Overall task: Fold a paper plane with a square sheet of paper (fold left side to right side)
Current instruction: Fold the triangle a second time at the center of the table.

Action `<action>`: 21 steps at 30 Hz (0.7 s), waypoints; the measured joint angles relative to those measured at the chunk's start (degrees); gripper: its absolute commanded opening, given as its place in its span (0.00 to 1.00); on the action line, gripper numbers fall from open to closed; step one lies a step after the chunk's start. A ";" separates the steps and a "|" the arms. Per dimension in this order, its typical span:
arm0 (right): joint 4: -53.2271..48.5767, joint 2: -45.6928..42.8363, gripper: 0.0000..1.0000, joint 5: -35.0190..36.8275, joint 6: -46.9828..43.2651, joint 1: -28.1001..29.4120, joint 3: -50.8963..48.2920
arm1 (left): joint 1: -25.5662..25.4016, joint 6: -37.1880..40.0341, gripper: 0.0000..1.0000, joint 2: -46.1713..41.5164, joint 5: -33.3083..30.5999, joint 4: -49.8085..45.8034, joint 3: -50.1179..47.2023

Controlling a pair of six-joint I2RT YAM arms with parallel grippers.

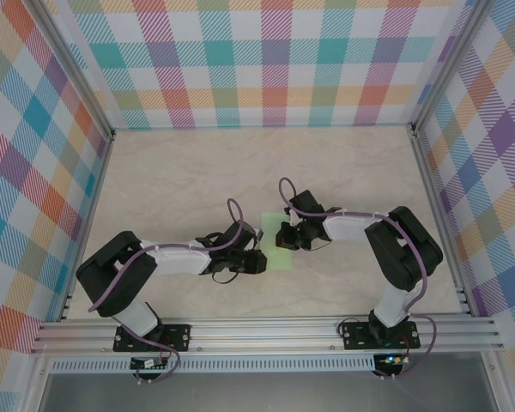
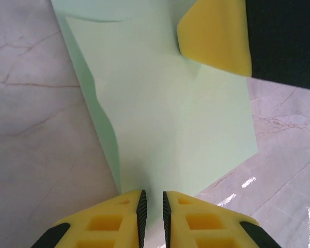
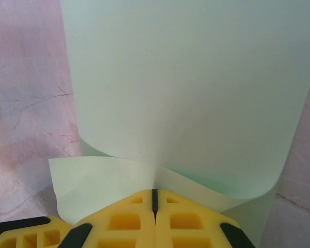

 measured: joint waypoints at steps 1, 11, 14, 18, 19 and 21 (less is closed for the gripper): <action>-0.02 0.00 0.00 0.00 0.00 0.00 0.00 | 0.02 -0.20 0.19 -0.48 0.20 0.20 -0.61; -0.07 0.00 0.00 0.02 0.00 0.04 0.04 | 0.63 -1.51 0.19 -6.82 3.23 -2.82 -2.84; -0.09 0.00 0.00 0.00 0.00 0.04 0.04 | 2.56 -1.95 0.19 -8.48 4.83 -2.60 -2.56; -0.09 0.00 0.00 0.00 0.00 0.04 0.04 | 4.76 -2.12 0.18 -6.45 7.13 -2.34 0.04; -0.09 0.00 0.00 0.00 0.00 0.04 0.04 | 4.94 -2.12 0.18 -5.29 7.76 -1.99 0.98; -0.11 0.00 0.00 0.00 0.00 0.04 0.04 | 5.09 -2.12 0.18 -2.91 9.01 -0.74 2.36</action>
